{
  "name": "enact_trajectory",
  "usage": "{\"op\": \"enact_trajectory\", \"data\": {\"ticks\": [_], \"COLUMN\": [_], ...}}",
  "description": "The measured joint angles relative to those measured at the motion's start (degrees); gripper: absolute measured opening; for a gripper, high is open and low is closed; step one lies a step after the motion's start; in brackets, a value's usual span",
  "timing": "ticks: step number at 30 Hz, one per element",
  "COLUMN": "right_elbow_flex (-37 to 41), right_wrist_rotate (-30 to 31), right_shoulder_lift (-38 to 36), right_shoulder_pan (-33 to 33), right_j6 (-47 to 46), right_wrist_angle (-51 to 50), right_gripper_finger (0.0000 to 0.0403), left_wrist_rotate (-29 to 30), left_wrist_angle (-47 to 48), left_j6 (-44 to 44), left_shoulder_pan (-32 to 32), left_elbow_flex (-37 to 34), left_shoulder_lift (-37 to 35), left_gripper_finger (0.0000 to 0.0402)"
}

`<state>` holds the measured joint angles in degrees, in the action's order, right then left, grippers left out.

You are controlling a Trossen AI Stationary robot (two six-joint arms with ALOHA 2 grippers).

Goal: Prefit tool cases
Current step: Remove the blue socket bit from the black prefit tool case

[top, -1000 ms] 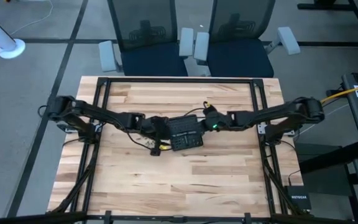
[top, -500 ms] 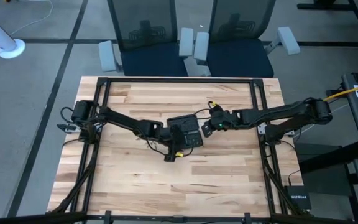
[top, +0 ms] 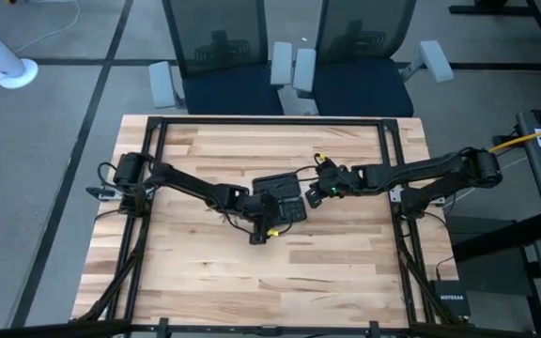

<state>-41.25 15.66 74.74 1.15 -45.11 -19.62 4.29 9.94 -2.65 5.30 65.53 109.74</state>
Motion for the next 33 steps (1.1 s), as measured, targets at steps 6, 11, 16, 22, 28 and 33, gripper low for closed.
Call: {"op": "enact_trajectory", "data": {"ticks": [6,11,16,22,28,33], "right_elbow_flex": [0.0,0.0,0.0,4.2,5.5,5.2], "right_wrist_rotate": [0.2,0.1,-3.6,-7.8,-6.6,-4.9], "right_shoulder_lift": [0.0,0.0,0.2,4.3,14.1,20.8], "right_shoulder_pan": [0.0,0.0,-1.1,-6.7,-8.7,-8.7], "right_j6": [0.1,0.1,0.0,-4.3,-11.4,-16.4], "right_wrist_angle": [0.0,0.0,0.5,18.3,31.7,40.4], "right_gripper_finger": [0.0,0.0,0.0,0.0,0.0,0.0], "left_wrist_rotate": [0.4,1.3,1.4,1.4,1.2,1.2], "left_wrist_angle": [-1.1,-1.6,-2.0,-2.2,-2.7,-2.8], "left_j6": [-2.1,-4.0,-5.5,-5.8,-4.6,-4.0], "left_shoulder_pan": [0.0,-0.1,-0.1,-0.1,-0.4,-0.4], "left_elbow_flex": [0.1,0.1,0.1,0.0,0.0,0.0], "left_shoulder_lift": [1.2,1.2,1.3,1.3,1.3,1.3], "left_gripper_finger": [0.0101,0.0019,0.0002,0.0001,0.0,0.0]}}
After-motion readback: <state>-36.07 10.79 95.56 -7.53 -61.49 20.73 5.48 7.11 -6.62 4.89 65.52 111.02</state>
